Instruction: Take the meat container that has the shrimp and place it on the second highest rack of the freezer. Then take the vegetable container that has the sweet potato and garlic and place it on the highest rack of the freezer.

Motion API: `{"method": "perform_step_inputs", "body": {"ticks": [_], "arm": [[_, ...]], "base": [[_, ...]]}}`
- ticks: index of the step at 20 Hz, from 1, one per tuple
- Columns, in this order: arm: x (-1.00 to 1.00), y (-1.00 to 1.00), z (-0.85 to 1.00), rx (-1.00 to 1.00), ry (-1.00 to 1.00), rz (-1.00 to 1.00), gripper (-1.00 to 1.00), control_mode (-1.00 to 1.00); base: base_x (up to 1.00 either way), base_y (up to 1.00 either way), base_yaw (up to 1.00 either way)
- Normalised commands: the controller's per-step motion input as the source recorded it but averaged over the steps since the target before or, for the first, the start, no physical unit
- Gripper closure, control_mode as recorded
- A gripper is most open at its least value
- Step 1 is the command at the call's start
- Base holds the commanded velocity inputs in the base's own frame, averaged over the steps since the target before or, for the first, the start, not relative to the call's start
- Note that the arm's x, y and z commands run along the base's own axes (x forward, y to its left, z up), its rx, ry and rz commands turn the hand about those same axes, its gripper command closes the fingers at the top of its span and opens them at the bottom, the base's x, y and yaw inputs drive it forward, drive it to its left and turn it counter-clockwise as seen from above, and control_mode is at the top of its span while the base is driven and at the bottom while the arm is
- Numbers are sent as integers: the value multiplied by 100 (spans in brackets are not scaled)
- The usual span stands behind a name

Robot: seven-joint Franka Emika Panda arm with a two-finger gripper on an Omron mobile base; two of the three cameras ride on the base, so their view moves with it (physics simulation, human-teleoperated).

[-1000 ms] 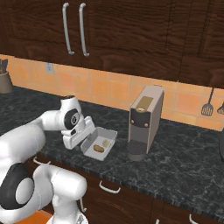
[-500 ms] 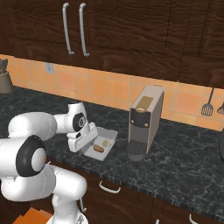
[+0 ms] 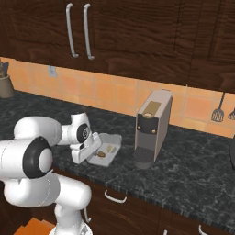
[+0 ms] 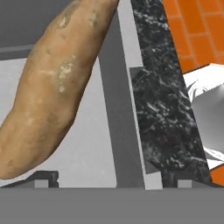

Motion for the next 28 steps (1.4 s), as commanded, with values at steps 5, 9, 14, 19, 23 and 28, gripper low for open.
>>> {"method": "perform_step_inputs", "body": {"ticks": [5, 9, 14, 19, 23, 28], "arm": [[-10, 0, -57, 0, 0, 0, 100, -100], [-18, -12, -52, 3, 0, 1, 100, -100], [-50, -14, 18, 4, -19, 11, 100, -100], [-64, -6, 76, 1, -28, 12, 100, -100], [-75, 0, 97, 6, -7, 4, 100, -100], [-87, 0, 96, 10, 1, 1, 100, -100]], "base": [[0, 0, 0], [0, 0, 0], [0, 0, 0], [0, 0, 0], [0, 0, 0], [0, 0, 0]]}}
